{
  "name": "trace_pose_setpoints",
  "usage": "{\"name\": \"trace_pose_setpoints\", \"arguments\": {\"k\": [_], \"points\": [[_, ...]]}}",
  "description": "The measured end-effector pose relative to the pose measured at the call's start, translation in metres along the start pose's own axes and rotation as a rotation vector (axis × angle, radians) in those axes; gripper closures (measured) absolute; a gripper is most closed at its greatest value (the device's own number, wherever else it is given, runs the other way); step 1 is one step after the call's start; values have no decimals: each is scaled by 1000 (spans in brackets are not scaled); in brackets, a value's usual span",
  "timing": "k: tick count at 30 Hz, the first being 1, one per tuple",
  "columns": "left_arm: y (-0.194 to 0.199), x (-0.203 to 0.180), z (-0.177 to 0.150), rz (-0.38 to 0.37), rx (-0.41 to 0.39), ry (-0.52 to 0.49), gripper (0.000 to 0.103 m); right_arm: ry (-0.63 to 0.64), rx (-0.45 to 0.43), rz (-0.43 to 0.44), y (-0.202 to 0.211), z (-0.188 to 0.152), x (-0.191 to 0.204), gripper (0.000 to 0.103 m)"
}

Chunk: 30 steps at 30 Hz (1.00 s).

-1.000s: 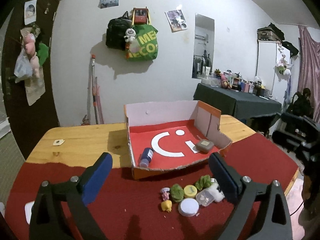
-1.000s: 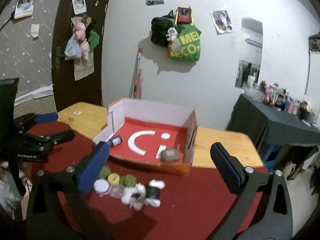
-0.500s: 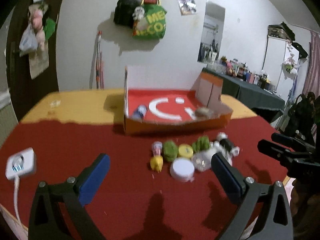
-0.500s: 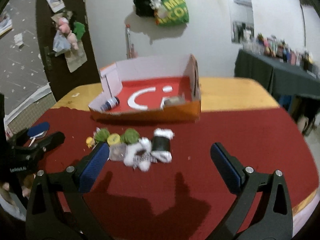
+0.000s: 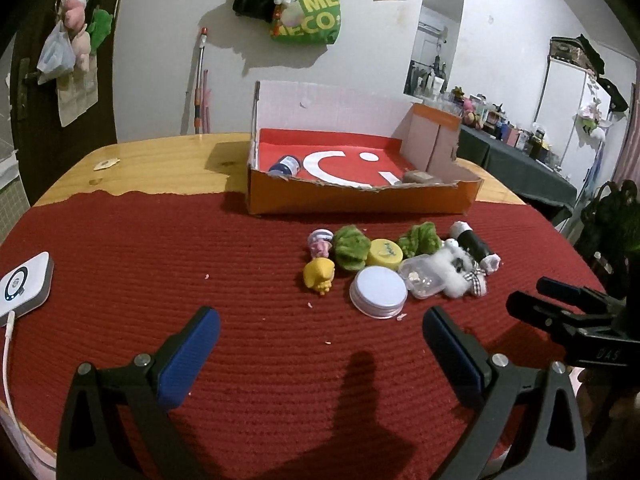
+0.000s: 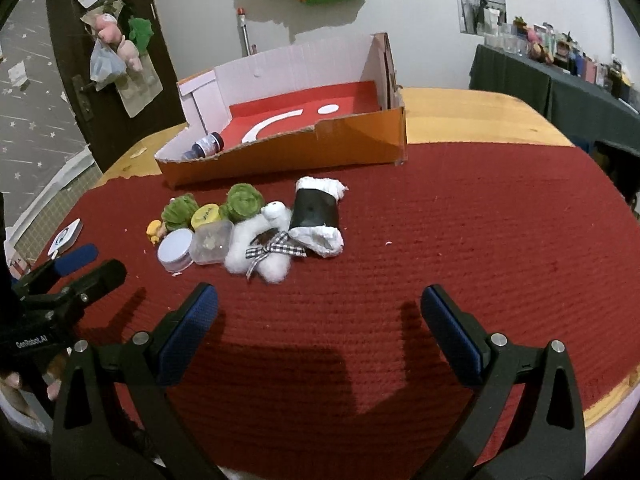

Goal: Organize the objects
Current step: 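Withdraw both tools from the box back over the remaining items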

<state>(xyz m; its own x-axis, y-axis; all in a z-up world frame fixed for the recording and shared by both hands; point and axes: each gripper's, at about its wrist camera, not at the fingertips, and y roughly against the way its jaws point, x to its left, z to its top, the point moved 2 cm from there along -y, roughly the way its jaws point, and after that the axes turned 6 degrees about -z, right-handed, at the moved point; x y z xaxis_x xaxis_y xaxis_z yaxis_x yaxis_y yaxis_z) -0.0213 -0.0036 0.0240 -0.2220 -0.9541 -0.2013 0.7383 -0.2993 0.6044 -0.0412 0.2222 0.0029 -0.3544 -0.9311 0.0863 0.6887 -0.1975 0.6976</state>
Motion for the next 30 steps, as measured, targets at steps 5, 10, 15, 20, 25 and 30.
{"name": "trace_pose_setpoints", "arguments": {"k": [5, 10, 15, 20, 25, 30], "points": [[-5, 2, -1, 5, 21, 12, 0, -5, 5, -3, -1, 0, -1, 0], [-9, 5, 0, 9, 30, 22, 0, -17, 15, -2, -4, 1, -3, 0], [-11, 7, 2, 15, 35, 17, 0, -31, 24, -2, -8, 2, -6, 0], [-16, 10, 7, 38, 41, 12, 0, -51, 25, -3, -12, 10, -11, 0], [-21, 16, 13, 44, 52, 15, 0, -90, 41, 0, -21, 22, -17, 0], [-25, 24, 18, 49, 65, 22, 0, -93, 67, -40, -34, 31, -20, 0]]}}
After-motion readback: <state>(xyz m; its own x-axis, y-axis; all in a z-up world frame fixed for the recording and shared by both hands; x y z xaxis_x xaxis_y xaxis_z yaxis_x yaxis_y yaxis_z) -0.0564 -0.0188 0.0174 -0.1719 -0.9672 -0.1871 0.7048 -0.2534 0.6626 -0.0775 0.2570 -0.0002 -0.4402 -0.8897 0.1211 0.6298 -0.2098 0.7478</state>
